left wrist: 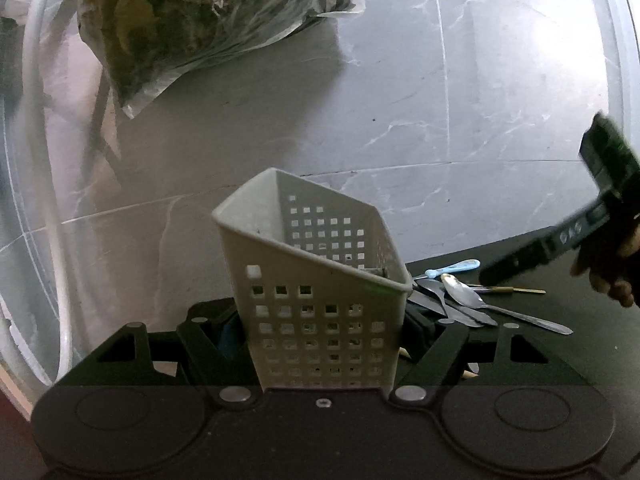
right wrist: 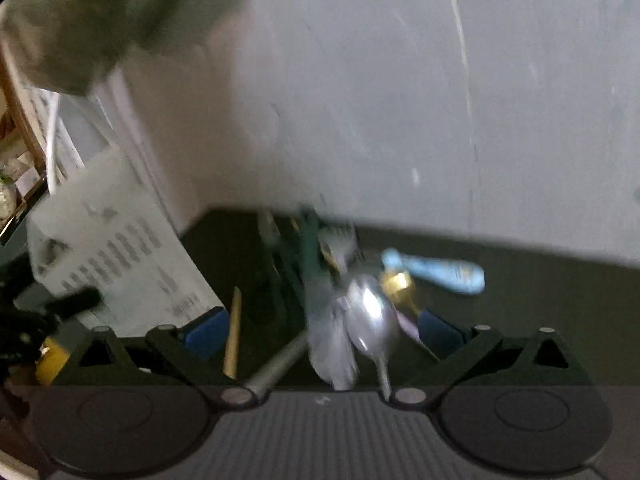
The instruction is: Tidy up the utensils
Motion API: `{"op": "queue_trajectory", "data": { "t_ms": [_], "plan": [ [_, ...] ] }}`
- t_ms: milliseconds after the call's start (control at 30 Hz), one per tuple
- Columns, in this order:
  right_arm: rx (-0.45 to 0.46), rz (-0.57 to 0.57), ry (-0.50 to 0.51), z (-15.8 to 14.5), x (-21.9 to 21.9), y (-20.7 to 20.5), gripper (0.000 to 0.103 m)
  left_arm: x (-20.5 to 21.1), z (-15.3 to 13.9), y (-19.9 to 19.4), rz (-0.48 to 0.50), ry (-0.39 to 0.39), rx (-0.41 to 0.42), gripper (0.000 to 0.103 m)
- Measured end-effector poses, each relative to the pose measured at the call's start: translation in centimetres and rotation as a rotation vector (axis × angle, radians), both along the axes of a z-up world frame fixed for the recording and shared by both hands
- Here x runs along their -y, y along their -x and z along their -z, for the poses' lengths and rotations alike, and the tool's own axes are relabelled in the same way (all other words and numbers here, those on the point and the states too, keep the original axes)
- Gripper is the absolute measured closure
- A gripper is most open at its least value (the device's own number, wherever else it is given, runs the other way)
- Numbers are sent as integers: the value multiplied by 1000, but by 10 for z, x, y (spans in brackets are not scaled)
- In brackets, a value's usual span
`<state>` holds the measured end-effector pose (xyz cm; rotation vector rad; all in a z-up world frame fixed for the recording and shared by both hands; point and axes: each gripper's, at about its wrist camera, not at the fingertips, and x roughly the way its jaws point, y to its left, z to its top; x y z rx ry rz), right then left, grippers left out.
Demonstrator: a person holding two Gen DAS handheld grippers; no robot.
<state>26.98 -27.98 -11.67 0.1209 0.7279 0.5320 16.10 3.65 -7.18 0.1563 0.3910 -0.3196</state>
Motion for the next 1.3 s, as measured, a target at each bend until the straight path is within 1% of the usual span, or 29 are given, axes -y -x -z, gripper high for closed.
{"op": "queue_trajectory", "data": {
  "t_ms": [33, 100, 233, 333, 367, 400, 433, 500, 567, 600, 633, 700, 867, 933, 967, 1000, 1100, 1167, 1300],
  "plan": [
    [-22, -10, -10, 5, 4, -6, 0, 2, 0, 0, -8, -2, -1, 25],
    [-38, -41, -29, 11, 11, -14, 0, 5, -1, -1, -24, -3, -3, 25],
    [-26, -96, -16, 12, 13, -31, 1, 11, -1, 0, -55, -5, -4, 25],
    [-29, -143, 43, 13, 4, -48, 15, 15, -1, 0, -73, -8, -5, 25],
    [-28, -154, 67, 14, 2, -50, 22, 16, -1, 0, -78, -9, -4, 25],
    [-26, -167, 89, 15, 1, -53, 27, 17, -1, 0, -83, -9, -4, 25],
    [-13, -181, 103, 16, 0, -54, 29, 18, -1, 1, -88, -9, -4, 25],
    [0, -192, 131, 14, -3, -55, 44, 19, -1, 1, -96, -9, -3, 25],
    [4, -195, 146, 13, -3, -57, 49, 20, -1, 2, -101, -9, -2, 25],
    [8, -194, 154, 13, -3, -57, 54, 21, -1, 2, -103, -9, -1, 25],
    [14, -192, 167, 13, -4, -57, 56, 21, -1, 2, -105, -9, -1, 25],
    [28, -184, 189, 12, -5, -55, 67, 21, -1, 3, -105, -9, 0, 25],
    [62, -165, 236, 11, -9, -50, 79, 20, -1, 3, -102, -10, 0, 25],
    [69, -156, 232, 10, -9, -48, 84, 19, -1, 3, -100, -10, 0, 25],
    [79, -148, 226, 9, -9, -47, 91, 19, -1, 3, -98, -10, 0, 25],
    [89, -136, 224, 8, -9, -46, 94, 19, -1, 3, -98, -9, 0, 25],
    [122, -97, 200, 1, -6, -39, 98, 18, 0, 3, -96, -9, 1, 25],
    [150, -49, 177, -7, -2, -29, 99, 17, -1, 2, -92, -8, -1, 25],
    [235, 66, 124, -24, 5, 2, 99, 14, -1, 1, -75, -5, -5, 25]
  ]
}}
